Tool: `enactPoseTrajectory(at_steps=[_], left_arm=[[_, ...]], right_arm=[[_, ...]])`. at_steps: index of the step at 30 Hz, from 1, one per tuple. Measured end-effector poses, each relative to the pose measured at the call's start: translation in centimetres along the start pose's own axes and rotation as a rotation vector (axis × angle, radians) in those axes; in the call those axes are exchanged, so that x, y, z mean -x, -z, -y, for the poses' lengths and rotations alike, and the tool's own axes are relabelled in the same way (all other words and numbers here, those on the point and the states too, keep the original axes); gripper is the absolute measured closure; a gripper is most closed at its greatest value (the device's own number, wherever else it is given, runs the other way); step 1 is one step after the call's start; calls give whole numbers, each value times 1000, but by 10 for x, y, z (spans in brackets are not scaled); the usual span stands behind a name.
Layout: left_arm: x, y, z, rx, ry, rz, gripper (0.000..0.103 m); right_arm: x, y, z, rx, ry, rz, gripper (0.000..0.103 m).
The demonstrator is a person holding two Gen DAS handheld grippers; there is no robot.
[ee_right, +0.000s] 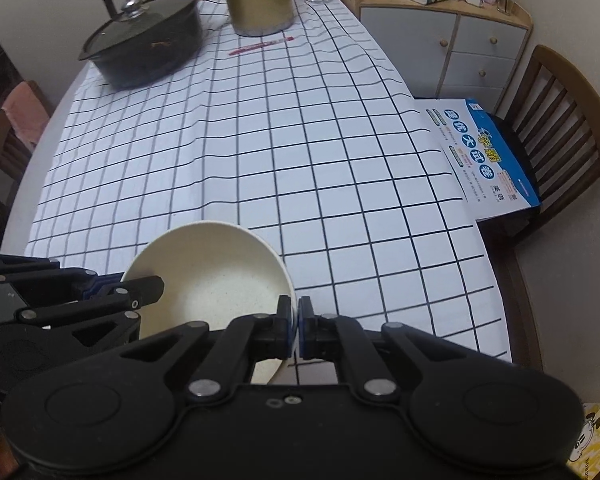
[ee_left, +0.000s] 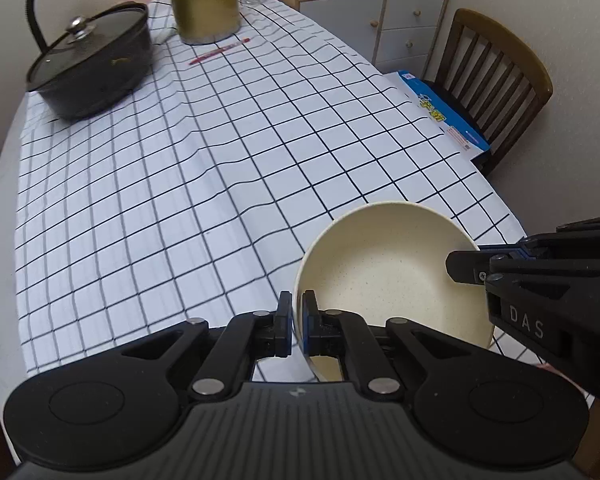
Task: Organize plates and bowls
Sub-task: 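Lift the cream bowl with both grippers and carry it toward the steel bowls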
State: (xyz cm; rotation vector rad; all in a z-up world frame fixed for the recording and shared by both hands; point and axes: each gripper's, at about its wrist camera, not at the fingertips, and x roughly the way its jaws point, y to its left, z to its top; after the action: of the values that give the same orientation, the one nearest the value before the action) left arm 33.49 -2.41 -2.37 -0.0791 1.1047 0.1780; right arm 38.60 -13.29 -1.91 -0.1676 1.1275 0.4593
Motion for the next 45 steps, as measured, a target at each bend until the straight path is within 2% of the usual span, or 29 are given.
enactPoseTrajectory(at_steps=[11, 20, 33, 45], left_arm=[[69, 66, -16, 85, -51, 22, 99], [94, 119, -49, 79, -48, 9, 99], [100, 188, -87, 49, 8, -15, 99], [80, 221, -89, -14, 24, -20, 99]], right_arm=[[48, 41, -43, 98, -59, 23, 100], [66, 82, -94, 113, -77, 21, 99], [61, 145, -153, 80, -83, -48, 98], [44, 183, -166, 63, -56, -71, 98]])
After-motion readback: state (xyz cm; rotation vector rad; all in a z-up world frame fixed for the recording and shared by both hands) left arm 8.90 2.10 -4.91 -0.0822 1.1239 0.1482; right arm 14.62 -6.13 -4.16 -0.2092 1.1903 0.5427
